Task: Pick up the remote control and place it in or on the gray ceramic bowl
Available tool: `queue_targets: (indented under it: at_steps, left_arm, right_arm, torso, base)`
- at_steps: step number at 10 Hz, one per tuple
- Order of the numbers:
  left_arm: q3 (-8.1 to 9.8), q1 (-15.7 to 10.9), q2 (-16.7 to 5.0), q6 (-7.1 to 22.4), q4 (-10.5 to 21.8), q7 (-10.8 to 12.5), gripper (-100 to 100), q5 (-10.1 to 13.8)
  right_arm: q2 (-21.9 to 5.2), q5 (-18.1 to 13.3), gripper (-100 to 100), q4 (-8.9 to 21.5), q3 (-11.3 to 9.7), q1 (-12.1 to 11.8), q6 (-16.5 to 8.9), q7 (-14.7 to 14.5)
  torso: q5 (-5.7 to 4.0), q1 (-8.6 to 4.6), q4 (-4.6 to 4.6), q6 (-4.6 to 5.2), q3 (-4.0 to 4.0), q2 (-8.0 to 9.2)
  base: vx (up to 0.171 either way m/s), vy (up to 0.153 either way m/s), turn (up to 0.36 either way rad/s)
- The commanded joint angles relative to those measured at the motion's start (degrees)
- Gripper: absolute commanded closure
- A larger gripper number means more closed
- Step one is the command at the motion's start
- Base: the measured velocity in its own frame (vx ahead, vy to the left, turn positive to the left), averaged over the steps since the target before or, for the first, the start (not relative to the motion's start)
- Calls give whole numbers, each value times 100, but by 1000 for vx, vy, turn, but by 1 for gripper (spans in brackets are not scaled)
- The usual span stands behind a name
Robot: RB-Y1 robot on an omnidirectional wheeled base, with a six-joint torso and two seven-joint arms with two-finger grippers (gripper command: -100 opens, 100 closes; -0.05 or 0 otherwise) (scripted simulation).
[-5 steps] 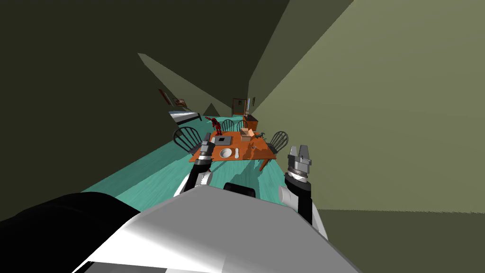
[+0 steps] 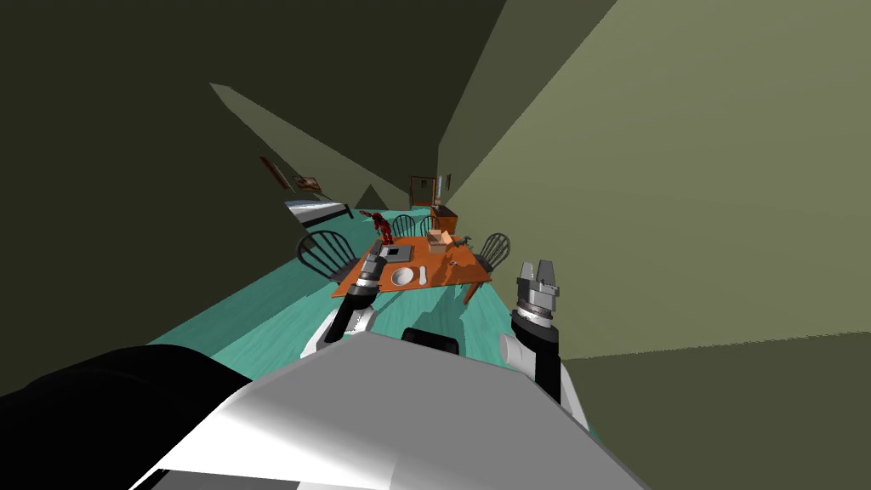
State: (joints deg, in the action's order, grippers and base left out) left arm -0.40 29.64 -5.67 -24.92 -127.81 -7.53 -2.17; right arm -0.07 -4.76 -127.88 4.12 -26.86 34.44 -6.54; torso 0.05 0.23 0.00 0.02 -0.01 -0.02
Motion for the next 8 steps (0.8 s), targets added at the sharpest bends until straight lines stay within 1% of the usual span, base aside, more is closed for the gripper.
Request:
queue_targets:
  at_steps: [1,2,3,4,5,7,8]
  left_arm:
    - [21,-52,-286,30,146,-141,-100,94]
    - [21,-52,-343,30,146,-141,-100,94]
    - [19,-63,-552,60,251,-214,-100,160]
    - [9,-68,-725,101,369,-277,-100,233]
    - [9,-68,-769,101,369,-277,-100,233]
    - [-44,-59,-1167,214,640,-370,-100,396]
    - [-44,-59,-1234,214,640,-370,-100,396]
  right_arm:
    - [0,0,0,0,0,0,0,0]
    - [0,0,0,0,0,0,0,0]
    - [0,0,0,0,0,-1,0,0]
    - [0,0,0,0,0,0,0,0]
    - [0,0,0,0,0,0,0,0]
    - [0,0,0,0,0,0,0,0]
    - [0,0,0,0,0,0,0,0]
  torso:
    - [0,0,0,0,0,0]
    - [1,2,0,0,0,0]
    - [0,-5,0,-3,0,0]
    - [-2,-10,0,-1,0,1]
    - [-2,-10,0,1,0,0]
    - [-3,-13,-1,0,-3,-5]
    - [-2,-12,-2,0,-5,-8]
  base:
    - [2,57,-213]
    - [-1,38,-51]
    - [-1,21,-101]
    - [3,25,-253]
    - [6,25,-93]
    - [18,19,-226]
    - [17,22,-96]
